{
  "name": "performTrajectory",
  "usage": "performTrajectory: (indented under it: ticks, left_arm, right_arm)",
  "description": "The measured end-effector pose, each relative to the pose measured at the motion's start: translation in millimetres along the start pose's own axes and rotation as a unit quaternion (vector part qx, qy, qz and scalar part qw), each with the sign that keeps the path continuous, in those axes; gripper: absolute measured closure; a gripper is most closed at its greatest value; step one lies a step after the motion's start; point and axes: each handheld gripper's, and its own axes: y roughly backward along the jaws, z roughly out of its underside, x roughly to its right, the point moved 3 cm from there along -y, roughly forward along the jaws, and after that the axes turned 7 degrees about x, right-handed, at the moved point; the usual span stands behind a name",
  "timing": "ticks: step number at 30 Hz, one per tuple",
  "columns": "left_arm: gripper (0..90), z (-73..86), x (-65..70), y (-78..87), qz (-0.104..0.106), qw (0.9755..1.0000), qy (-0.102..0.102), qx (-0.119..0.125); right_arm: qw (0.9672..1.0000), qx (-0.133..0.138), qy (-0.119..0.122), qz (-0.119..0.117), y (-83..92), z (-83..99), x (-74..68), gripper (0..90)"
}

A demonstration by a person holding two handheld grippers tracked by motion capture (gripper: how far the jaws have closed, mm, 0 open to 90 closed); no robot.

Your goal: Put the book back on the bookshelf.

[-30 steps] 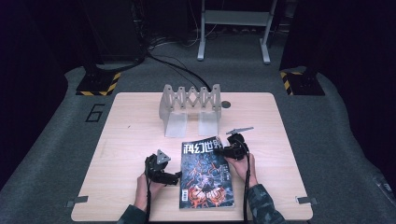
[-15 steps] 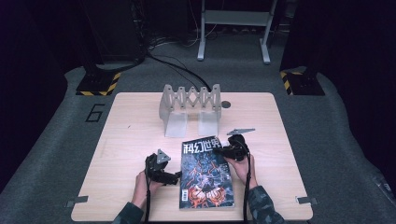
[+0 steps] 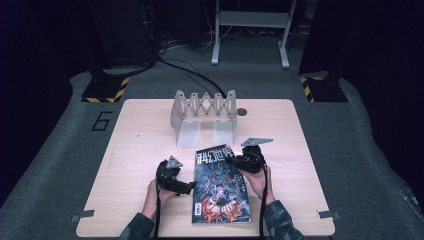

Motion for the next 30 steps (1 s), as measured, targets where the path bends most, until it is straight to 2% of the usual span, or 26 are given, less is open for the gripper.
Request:
performTrajectory:
  ticks: [4, 9, 12, 13, 16, 20, 27, 30]
  left_arm:
    - [0.0, -7.6, 4.4, -3.0, 0.019, 0.9998, -0.002, -0.001]
    - [0.1, -16.0, 9.1, -9.0, 0.037, 0.9993, -0.005, -0.005]
    - [0.2, -19.1, 11.1, -13.8, 0.048, 0.9988, 0.001, -0.007]
    - [0.2, -19.9, 12.1, -15.6, 0.052, 0.9986, 0.008, -0.006]
    - [0.6, -21.5, 13.2, -21.2, 0.058, 0.9983, 0.001, -0.012]
    - [2.3, -21.9, 16.6, -27.1, 0.074, 0.997, 0.013, -0.018]
    - [9.4, -23.6, 23.9, -32.5, 0.093, 0.9955, 0.011, -0.017]
    - [9.9, -23.3, 23.9, -33.1, 0.09, 0.9957, 0.014, -0.018]
  right_arm:
    - [0.9998, 0.013, 0.016, -0.001, 5.3, -4.8, -7.6, 87.8]
    - [0.9994, 0.024, 0.024, -0.004, 9.2, -7.4, -12.7, 87.7]
    - [0.999, 0.035, 0.027, -0.005, 12.5, -8.5, -14.7, 87.7]
    - [0.9989, 0.038, 0.026, -0.004, 13.4, -8.7, -15.7, 87.6]
    - [0.9985, 0.044, 0.033, -0.007, 15.3, -8.8, -16.3, 87.6]
    - [0.998, 0.051, 0.036, -0.009, 17.4, -9.2, -18.2, 87.6]
    - [0.9973, 0.057, 0.043, -0.013, 18.6, -10.5, -21.5, 87.5]
    - [0.9975, 0.056, 0.041, -0.014, 18.3, -10.0, -20.8, 87.5]
